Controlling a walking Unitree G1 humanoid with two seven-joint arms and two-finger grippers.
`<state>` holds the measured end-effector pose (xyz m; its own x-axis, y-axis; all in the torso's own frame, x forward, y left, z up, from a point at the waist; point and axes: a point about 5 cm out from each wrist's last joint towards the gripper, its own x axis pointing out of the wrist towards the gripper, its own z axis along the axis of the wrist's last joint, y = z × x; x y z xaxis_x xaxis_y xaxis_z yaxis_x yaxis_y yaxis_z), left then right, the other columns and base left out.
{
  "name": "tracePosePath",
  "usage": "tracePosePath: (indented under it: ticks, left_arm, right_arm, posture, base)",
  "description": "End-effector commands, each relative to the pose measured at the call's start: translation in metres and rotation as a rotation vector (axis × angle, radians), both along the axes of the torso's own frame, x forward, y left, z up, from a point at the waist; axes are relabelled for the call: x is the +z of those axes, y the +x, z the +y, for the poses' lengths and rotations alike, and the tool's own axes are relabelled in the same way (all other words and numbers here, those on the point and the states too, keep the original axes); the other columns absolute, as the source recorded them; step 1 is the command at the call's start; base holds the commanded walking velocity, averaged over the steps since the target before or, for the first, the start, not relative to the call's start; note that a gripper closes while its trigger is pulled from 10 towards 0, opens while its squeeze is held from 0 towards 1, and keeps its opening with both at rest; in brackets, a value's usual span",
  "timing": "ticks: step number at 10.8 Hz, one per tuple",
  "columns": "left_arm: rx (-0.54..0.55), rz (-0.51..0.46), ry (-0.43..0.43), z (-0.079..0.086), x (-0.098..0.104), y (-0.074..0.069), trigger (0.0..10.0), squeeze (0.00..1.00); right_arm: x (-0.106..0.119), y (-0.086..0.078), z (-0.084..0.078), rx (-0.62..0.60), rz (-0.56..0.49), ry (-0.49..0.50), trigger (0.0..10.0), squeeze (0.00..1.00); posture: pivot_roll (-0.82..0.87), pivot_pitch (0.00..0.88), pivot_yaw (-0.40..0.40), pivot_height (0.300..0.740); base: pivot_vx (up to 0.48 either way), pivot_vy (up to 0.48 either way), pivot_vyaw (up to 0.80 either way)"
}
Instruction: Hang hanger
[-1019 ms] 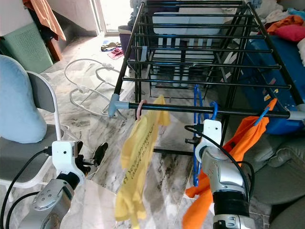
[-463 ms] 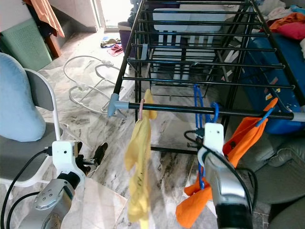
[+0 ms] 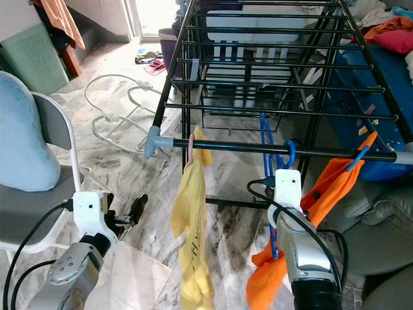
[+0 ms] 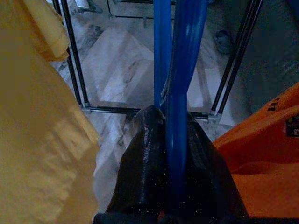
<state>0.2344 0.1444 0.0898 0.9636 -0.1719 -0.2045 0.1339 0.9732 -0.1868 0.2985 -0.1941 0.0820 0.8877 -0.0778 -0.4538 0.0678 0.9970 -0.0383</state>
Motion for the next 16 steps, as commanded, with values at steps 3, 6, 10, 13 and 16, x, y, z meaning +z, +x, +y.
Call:
tracePosePath:
  ticks: [3,6,10,13,16]
  left_arm:
    - [0.006,0.023,0.013,0.0003,-0.0030,-0.0035,10.0,0.00]
    - [-0.003,0.039,0.017,-0.0003,-0.0048,-0.0045,10.0,0.00]
    - [-0.003,0.045,0.023,0.0009,-0.0057,-0.0055,10.0,0.00]
    - [-0.005,0.044,0.026,0.0008,-0.0053,-0.0047,10.0,0.00]
    - [-0.011,0.046,0.029,0.0005,-0.0053,-0.0048,10.0,0.00]
  right_arm:
    - [-0.0080,-0.0034,0.0030,0.015,0.032,-0.008,10.0,0.00]
    - [-0.0108,-0.0053,0.0025,0.001,0.030,0.012,10.0,1.00]
    - [-0.0090,-0.0056,0.0039,0.006,0.000,0.011,10.0,0.00]
    - [-0.0068,-0.0048,0.0040,0.000,-0.024,0.005,10.0,0.00]
    - [-0.0043,-0.0046,0.0028,-0.003,-0.050,-0.001,10.0,1.00]
  posture:
    - [-0.07,0.092,0.022,0.740]
    - [-0.07,0.096,0.025,0.740]
    - [-0.07,0.097,0.028,0.740]
    - [-0.07,0.097,0.030,0.740]
    - [-0.07,0.098,0.031,0.740]
  base:
    - [0.000,0.000,0.00]
    - [0.000,0.000,0.00]
    - [0.000,0.000,0.00]
    - [0.000,0.000,0.00]
    - [0.000,0.000,0.00]
